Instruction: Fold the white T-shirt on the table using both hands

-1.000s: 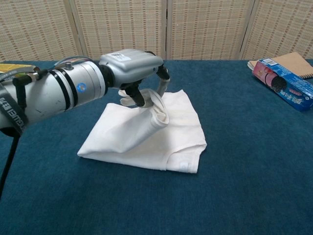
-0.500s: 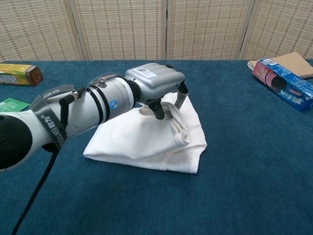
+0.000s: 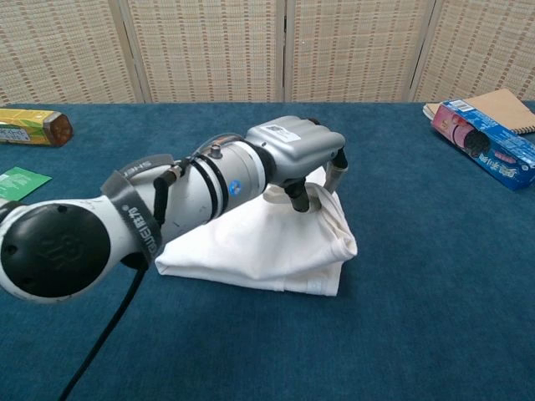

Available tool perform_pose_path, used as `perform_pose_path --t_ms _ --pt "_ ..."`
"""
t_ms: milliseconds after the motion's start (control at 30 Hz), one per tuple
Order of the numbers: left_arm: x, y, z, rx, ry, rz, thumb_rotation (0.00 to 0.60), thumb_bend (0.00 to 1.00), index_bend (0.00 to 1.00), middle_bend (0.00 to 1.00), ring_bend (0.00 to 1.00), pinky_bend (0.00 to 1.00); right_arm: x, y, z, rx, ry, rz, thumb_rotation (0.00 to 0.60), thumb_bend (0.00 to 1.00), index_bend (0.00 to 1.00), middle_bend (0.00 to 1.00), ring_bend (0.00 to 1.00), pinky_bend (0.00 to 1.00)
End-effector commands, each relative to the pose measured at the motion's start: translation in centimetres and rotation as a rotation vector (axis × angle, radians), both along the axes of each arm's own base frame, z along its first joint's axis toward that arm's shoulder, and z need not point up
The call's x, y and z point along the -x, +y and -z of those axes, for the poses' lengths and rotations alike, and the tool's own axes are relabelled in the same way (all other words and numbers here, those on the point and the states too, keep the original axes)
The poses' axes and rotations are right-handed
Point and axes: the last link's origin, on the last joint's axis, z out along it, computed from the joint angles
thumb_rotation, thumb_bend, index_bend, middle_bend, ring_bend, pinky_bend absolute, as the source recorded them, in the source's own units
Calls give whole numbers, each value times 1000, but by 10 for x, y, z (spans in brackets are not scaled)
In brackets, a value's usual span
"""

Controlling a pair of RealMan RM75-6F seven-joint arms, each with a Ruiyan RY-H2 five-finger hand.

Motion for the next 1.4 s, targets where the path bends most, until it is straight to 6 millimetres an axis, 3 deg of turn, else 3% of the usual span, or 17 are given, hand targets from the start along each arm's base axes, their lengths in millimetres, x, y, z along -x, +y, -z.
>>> perform_pose_path --t_ms 33,67,133,200,300,400,600,833,1133,1300,1400 --pt "-1 0 4 -2 17 -6 600 469 642 317 178 0 0 0 0 1 0 0 600 93 119 178 38 0" --pt "-1 0 4 -4 22 -13 600 462 581 300 177 0 1 1 -1 2 -1 0 600 93 119 178 38 0" --pt "-1 0 5 -4 26 -20 600 364 342 216 143 0 1 1 -2 4 0 0 600 93 119 178 38 0" --pt "-1 0 4 -10 24 -31 600 280 215 163 107 0 1 1 -3 6 -2 0 600 94 119 178 38 0" --pt "-2 -2 2 -11 15 -38 600 221 87 107 69 0 2 2 -3 9 -4 0 600 94 119 178 38 0" --pt "-3 -4 -3 -13 6 -38 600 207 28 86 65 0 1 2 -3 9 -6 -2 600 94 119 178 38 0" --pt "5 -4 -27 -36 -36 -59 600 207 43 85 69 0 -1 1 -3 10 -8 -12 600 93 119 178 38 0" --pt "44 9 -70 -96 -98 -148 600 207 129 86 70 0 -2 1 -3 -1 1 -9 600 94 125 178 38 0" --pt "122 16 -134 -210 -213 -337 600 216 127 86 71 0 0 1 0 -110 72 57 600 145 125 183 42 78" --pt "178 3 -165 -278 -208 -423 600 246 125 85 73 0 5 1 7 -194 118 120 600 272 125 185 95 166" --pt "205 -9 -179 -304 -217 -459 600 246 127 86 75 0 7 0 13 -235 143 155 600 297 125 188 115 212"
